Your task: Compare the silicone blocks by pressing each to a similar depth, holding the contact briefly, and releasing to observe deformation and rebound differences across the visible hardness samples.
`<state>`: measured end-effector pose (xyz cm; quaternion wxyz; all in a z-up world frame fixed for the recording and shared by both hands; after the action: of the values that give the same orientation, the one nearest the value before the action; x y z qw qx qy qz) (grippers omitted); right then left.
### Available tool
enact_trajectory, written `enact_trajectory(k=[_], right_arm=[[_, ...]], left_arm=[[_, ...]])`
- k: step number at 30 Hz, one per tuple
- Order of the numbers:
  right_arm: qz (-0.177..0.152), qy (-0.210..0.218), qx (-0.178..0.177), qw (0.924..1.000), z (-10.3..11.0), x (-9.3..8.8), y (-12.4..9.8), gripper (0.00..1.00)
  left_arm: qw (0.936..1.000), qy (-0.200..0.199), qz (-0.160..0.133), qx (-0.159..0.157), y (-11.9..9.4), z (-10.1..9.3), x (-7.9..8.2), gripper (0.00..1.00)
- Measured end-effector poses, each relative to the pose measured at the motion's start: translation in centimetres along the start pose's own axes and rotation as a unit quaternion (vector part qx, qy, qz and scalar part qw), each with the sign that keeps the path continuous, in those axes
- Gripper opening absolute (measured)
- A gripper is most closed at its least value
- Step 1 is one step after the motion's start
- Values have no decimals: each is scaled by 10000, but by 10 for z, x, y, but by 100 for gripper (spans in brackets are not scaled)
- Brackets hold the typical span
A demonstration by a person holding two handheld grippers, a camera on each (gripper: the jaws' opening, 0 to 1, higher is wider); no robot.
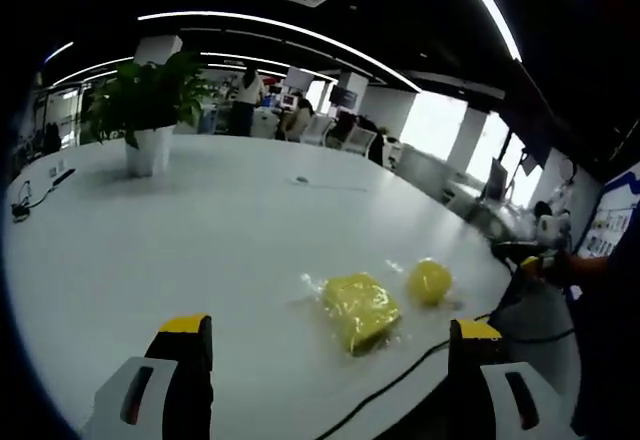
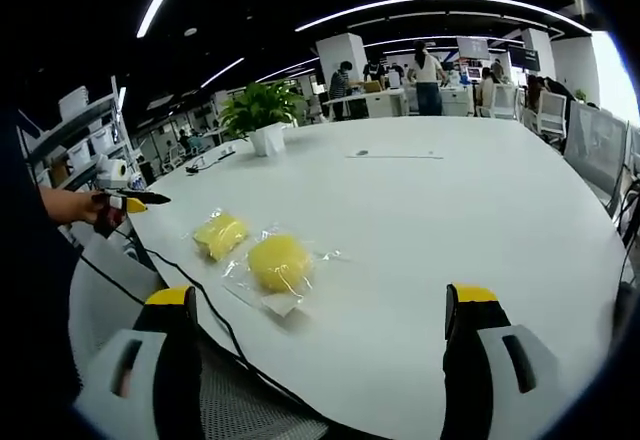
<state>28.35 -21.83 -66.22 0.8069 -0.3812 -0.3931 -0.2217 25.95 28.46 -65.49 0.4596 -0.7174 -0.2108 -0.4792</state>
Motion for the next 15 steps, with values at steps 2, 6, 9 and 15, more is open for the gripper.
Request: enact_trajectory(k=[2, 6, 9, 15], right_arm=[[0, 1, -7, 10000, 0, 0, 1, 96], [9, 29, -30, 10000, 1, -2, 2, 96], [23, 50, -8, 10000, 3, -2, 2, 96], [38, -3, -10, 10000, 3, -2, -4, 96]], left_arm=[[10000, -76, -54, -37, 0, 0, 2, 100], [9999, -79, -68, -41, 1, -1, 3, 100], [9997, -228, -98, -43, 3, 0, 1, 100], [9998, -152, -38, -93, 6, -5, -3, 100]])
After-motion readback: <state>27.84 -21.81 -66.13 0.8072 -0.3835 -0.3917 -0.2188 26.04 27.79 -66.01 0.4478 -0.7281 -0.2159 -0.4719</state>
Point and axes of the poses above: the point that each gripper's makers call its tool centre point, and the gripper's own axes: y roughly forward along the fingers, z roughly to its left, x roughly out of its top, the point moved 9 cm from there along -y, roughly backward along the fingers, and after that the axes turned 12 degrees about y, right-handed, at the moved point
